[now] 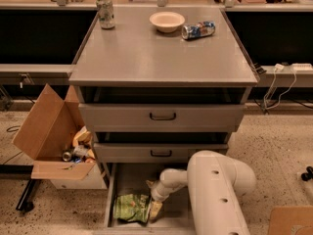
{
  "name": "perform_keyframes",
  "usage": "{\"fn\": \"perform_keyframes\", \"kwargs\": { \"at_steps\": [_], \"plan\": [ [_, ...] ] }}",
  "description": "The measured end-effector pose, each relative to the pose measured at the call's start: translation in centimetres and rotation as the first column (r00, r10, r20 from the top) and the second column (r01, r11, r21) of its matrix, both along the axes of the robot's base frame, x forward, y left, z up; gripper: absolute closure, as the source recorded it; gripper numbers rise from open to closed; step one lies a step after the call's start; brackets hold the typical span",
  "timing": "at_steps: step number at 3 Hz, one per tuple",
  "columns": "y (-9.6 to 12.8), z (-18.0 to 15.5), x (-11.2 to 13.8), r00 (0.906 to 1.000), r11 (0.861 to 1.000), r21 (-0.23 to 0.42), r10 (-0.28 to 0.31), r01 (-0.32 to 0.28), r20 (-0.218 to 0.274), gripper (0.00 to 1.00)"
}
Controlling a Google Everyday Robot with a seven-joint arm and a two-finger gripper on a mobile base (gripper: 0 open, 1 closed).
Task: Pick green jalapeno chip bag from bottom drawer and place on counter
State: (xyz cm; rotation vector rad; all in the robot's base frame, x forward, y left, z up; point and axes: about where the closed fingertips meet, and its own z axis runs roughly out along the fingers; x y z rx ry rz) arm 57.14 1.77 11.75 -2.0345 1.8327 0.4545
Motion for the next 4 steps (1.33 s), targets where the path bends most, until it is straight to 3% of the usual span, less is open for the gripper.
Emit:
{"fn": "perform_keyframes", "kwargs": {
  "at_steps": [2,4],
  "plan": [
    [1.1,0.3,-1.5,0.9983,0.998,-0.015,0.057,-0.057,0.012,0.0],
    [2.5,0.6,-2.9,0.9917,0.991,-0.022,0.128,-0.128,-0.011,0.0]
  ]
}}
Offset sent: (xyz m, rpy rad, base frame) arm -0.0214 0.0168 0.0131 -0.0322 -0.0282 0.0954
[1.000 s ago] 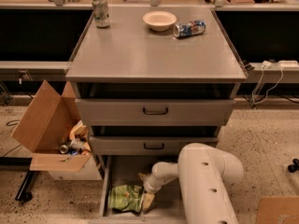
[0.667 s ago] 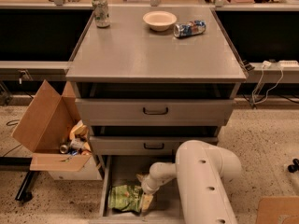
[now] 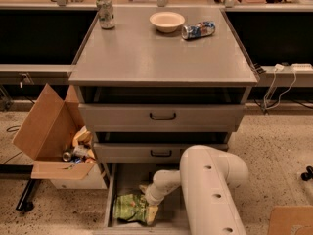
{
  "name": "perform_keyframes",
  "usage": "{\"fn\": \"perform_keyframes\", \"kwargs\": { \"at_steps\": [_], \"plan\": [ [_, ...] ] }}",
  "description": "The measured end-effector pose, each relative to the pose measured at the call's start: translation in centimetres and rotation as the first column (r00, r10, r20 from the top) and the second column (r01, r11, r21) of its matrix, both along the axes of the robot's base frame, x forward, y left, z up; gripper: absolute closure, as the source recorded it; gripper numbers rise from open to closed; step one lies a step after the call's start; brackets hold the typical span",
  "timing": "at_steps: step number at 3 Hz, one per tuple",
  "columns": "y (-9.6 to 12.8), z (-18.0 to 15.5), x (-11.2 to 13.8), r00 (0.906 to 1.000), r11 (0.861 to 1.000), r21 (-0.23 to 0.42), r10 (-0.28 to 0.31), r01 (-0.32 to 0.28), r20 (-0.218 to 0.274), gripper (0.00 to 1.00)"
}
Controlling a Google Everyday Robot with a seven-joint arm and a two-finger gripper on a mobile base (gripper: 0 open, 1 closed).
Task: Pick green jalapeno chip bag from bottom drawer and place on counter
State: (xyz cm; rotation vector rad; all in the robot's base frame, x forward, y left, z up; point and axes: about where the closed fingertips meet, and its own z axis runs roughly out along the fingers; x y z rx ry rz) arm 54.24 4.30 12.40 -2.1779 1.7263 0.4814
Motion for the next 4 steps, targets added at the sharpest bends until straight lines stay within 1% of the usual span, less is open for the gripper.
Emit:
{"fn": "perform_keyframes", "kwargs": {
  "at_steps": [1,2,3,4],
  "plan": [
    [0.3,-0.4,-0.3,0.9996,1.0,-0.001,0.011,-0.011,-0.027,0.0],
    [0.6,-0.8,-0.5,0.9983,1.0,-0.001,0.006,-0.006,-0.058,0.0],
    [0.9,-1.4,-0.5,0.9951,1.0,-0.004,-0.003,0.003,-0.099,0.27],
    [1.2,-1.8,-0.6,0.9927,1.0,-0.003,-0.002,0.002,-0.121,0.5]
  ]
}}
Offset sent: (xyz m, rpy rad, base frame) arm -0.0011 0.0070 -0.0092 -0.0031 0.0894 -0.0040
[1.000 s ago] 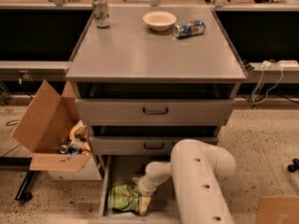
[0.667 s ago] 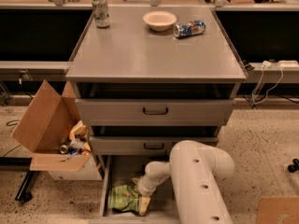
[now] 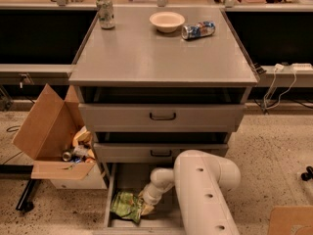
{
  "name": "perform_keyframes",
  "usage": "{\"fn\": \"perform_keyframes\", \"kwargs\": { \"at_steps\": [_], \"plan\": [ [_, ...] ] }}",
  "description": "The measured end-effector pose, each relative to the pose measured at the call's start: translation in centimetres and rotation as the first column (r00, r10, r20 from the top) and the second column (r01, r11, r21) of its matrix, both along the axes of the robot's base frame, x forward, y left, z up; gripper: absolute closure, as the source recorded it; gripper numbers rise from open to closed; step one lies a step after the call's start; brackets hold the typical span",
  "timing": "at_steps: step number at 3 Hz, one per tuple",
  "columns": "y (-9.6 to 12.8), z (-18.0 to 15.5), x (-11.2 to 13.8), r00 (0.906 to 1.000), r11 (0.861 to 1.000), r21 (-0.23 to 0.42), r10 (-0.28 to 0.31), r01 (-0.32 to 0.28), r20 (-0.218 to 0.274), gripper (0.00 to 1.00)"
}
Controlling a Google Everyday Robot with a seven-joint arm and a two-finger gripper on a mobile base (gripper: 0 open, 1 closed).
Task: Pick green jalapeno chip bag from bottom drawer and place on counter
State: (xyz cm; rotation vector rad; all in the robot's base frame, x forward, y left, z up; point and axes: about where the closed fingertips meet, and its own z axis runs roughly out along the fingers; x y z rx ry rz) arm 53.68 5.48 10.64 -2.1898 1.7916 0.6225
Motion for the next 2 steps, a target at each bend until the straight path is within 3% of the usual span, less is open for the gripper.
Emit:
{"fn": "perform_keyframes", "kwargs": {
  "at_steps": [1,2],
  "plan": [
    [-0.4,2.3,0.8,0.9993,0.999,0.05,-0.022,0.021,0.032,0.81],
    [-3.0,5.9,1.1,0.9927,0.989,0.127,-0.089,0.078,0.081,1.0]
  ]
}}
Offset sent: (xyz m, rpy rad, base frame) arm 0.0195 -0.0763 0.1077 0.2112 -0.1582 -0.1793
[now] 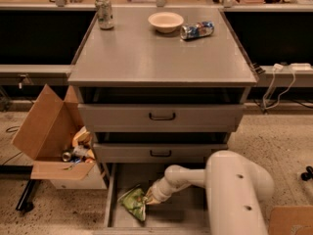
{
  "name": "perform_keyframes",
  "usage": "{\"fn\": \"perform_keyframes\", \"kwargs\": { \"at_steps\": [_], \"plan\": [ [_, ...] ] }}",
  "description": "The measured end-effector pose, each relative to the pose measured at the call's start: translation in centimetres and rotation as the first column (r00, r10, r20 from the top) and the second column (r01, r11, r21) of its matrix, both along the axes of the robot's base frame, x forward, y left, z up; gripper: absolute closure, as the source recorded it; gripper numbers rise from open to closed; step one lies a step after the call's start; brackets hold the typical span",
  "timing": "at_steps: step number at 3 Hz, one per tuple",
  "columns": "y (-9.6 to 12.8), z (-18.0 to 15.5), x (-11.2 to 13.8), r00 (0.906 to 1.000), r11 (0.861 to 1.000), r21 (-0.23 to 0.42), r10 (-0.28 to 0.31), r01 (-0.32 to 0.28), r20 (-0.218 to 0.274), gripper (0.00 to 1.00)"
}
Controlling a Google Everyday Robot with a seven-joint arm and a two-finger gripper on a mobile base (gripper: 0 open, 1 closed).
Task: Pick green jalapeno chip bag from bottom drawer and place on counter
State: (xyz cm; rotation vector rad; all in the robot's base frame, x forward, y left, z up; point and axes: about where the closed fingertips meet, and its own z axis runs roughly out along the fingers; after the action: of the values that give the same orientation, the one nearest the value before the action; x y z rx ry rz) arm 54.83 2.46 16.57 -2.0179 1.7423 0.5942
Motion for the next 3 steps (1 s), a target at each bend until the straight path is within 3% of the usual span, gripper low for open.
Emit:
{"fn": "perform_keyframes", "kwargs": {
  "at_steps": [1,2,3],
  "plan": [
    [-4.8,4.9,-0.2,0.994,0.986,0.134,-0.104,0.099,0.035,1.0],
    [-7.6,6.8,-0.1,0.9883,0.968,0.207,-0.149,0.139,0.033,1.0],
    [-8.0,6.8,-0.3,0.9879,0.967,0.21,-0.152,0.143,0.03,1.0]
  ]
}}
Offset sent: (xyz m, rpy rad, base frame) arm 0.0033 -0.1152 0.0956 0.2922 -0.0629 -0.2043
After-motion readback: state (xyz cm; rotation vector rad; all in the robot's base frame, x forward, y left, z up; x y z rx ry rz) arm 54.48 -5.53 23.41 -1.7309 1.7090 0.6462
